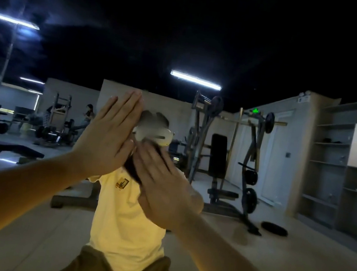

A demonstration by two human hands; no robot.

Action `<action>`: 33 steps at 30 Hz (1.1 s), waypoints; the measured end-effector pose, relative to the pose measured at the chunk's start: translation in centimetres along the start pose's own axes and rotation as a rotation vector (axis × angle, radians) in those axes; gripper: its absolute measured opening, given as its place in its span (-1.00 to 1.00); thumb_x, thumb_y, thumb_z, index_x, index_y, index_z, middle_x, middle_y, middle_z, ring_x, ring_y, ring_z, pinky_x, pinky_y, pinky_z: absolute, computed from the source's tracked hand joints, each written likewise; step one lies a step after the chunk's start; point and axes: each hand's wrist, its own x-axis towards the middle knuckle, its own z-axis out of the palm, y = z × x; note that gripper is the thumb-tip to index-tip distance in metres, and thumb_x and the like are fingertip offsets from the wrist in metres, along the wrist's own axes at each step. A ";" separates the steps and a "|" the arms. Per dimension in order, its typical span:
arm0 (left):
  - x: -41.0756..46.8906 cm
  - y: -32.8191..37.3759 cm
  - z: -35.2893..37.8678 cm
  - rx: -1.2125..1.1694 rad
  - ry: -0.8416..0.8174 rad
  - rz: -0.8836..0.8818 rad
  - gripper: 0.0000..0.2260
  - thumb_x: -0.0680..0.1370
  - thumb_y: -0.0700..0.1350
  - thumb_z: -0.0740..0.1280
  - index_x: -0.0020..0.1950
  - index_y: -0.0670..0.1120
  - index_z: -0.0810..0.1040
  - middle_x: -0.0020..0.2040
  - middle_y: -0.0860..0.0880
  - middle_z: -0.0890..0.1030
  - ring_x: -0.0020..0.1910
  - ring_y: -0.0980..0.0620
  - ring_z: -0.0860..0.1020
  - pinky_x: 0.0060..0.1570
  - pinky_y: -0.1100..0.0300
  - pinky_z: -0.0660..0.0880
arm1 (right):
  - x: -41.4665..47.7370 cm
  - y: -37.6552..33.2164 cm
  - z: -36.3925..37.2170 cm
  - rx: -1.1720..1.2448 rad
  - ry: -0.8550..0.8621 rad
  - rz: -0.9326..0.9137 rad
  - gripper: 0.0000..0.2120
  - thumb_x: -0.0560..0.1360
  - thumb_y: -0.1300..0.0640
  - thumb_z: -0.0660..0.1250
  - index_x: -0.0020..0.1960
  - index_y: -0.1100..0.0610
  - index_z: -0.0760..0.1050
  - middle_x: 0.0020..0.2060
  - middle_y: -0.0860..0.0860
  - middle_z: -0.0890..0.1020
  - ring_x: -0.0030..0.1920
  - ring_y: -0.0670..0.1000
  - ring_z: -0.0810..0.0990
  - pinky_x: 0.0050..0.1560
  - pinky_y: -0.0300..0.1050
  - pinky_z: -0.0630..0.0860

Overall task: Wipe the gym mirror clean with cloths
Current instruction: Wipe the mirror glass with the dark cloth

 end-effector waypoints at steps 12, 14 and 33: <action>0.4 0.9 0.3 0.107 -0.082 -0.041 -0.23 0.64 0.20 -0.01 0.67 -0.27 -0.12 0.69 -0.25 -0.15 0.68 -0.17 -0.16 0.63 -0.21 -0.03 | -5.9 12.0 -1.9 0.134 0.205 1.212 -0.29 0.55 0.01 -0.14 0.63 0.32 0.07 0.61 0.27 0.19 0.62 0.23 0.13 0.56 0.26 0.18; 0.4 0.6 0.0 0.090 -0.100 -0.031 -0.22 0.64 0.23 -0.03 0.67 -0.27 -0.12 0.69 -0.24 -0.15 0.68 -0.17 -0.17 0.63 -0.22 -0.03 | -2.5 7.5 -1.2 0.108 0.188 1.049 -0.32 0.58 0.01 -0.08 0.64 0.30 0.06 0.62 0.26 0.14 0.64 0.22 0.05 0.61 0.26 0.09; -13.7 0.6 1.0 0.057 -0.044 -0.099 -0.26 0.65 0.18 0.11 0.64 -0.33 0.11 0.66 -0.31 0.05 0.67 -0.25 0.03 0.60 -0.28 0.06 | -12.7 5.7 -0.4 0.121 0.068 1.155 -0.34 0.61 0.04 -0.08 0.66 0.27 -0.03 0.63 0.22 0.12 0.63 0.20 0.09 0.57 0.30 0.15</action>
